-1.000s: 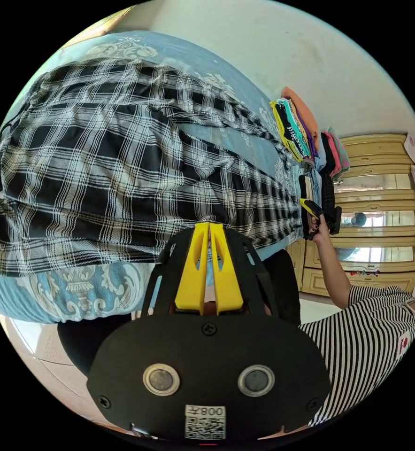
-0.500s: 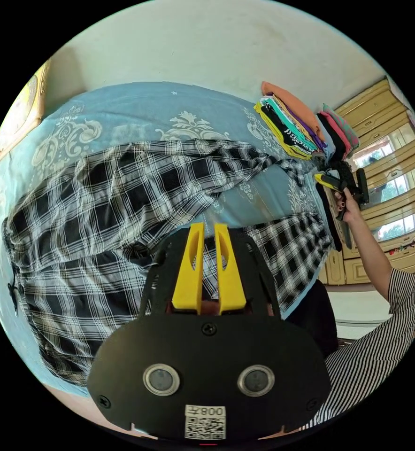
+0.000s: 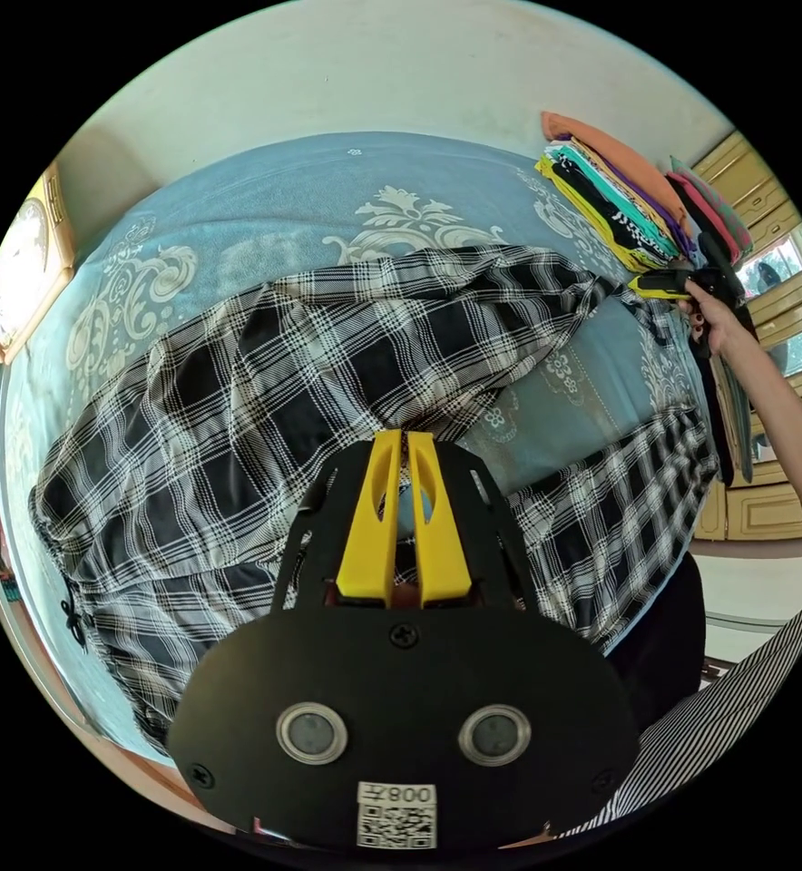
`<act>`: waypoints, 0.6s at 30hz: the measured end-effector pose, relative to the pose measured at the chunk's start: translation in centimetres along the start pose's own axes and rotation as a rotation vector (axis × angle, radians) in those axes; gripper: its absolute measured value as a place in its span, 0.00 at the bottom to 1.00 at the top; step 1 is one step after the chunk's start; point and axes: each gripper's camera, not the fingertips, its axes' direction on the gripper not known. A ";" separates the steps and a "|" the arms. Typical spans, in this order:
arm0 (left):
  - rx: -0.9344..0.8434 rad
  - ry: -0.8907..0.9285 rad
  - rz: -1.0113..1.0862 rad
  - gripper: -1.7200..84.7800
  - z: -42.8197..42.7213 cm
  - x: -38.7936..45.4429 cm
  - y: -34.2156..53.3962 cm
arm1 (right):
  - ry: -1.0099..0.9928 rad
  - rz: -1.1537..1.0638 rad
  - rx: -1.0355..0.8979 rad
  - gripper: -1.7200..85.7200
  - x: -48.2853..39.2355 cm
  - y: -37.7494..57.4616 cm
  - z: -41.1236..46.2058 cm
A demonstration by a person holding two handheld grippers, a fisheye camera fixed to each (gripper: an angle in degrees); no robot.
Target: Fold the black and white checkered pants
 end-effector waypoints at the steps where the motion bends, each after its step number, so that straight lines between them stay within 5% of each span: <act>1: -0.001 0.003 0.003 0.04 -0.1 -0.1 0.0 | 0.002 -0.007 -0.003 0.04 -0.2 -0.2 -0.1; 12: 0.251 0.120 -0.050 0.03 -8.6 -3.4 1.5 | -0.260 -0.196 0.327 0.02 -3.4 0.7 -11.1; 18: 0.142 0.174 -0.044 0.03 -6.9 -4.1 3.3 | -0.180 -0.074 0.150 0.02 0.4 3.1 -6.8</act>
